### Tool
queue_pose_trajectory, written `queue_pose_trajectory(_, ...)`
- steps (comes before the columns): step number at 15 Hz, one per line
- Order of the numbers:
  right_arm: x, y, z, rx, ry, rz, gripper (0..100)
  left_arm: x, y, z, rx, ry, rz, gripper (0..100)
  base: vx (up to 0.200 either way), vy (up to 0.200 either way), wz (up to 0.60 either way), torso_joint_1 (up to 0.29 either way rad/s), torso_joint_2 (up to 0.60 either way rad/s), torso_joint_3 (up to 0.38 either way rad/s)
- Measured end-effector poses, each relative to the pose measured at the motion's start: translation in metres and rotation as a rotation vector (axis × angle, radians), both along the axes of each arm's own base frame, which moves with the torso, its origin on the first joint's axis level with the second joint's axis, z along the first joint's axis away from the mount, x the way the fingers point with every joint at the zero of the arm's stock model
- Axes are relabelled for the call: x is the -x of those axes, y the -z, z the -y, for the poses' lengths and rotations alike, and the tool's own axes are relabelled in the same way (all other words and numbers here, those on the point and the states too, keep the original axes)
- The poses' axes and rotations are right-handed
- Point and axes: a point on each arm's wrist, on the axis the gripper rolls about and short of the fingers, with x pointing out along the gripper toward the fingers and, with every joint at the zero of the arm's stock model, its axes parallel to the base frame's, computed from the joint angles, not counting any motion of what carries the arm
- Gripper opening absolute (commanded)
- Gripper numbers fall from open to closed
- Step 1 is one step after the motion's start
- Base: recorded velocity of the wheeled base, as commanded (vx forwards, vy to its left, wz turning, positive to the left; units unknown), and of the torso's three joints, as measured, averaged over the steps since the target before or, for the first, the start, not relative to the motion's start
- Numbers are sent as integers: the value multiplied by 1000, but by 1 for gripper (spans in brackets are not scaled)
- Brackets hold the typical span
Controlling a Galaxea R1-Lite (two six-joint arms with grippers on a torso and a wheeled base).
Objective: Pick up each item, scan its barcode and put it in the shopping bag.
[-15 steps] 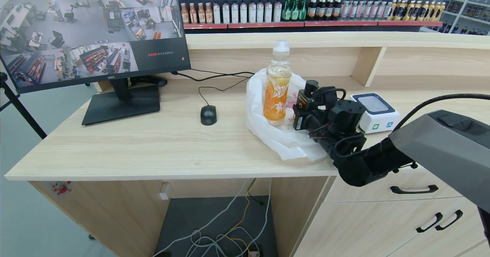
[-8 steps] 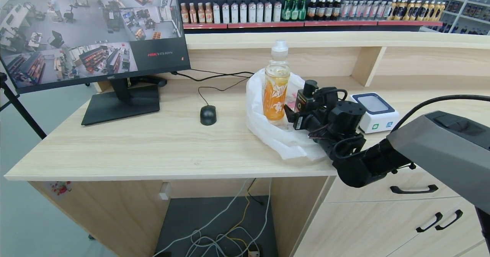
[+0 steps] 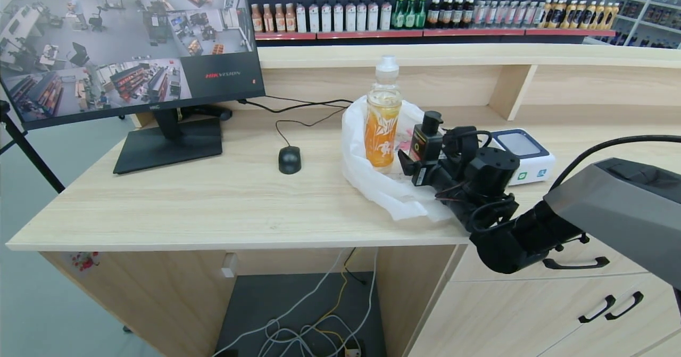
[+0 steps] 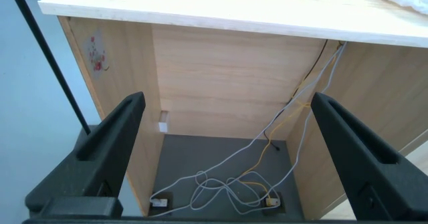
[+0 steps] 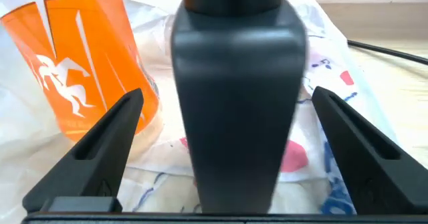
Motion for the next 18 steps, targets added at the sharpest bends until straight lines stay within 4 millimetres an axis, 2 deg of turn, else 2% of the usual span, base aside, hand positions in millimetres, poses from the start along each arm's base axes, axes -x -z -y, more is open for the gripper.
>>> queue_pose_trajectory(4, 14, -6, 3, -10, -8, 29, 100, 0, 0, 0, 0, 0, 0, 100, 0, 0, 0, 0, 0, 0)
queue_pose_trajectory(11, 55, -31, -1, -9, -49, 39, 100, 0, 0, 0, 0, 0, 0, 100, 0, 0, 0, 0, 0, 0)
queue_pose_trajectory(15, 98, -42, 17, -19, -52, 56, 100, 0, 0, 0, 0, 0, 0, 100, 0, 0, 0, 0, 0, 0)
queue_pose_trajectory(18, 146, -30, 44, 11, -39, 0, 100, 0, 0, 0, 1, 0, 0, 100, 0, 0, 0, 0, 0, 0)
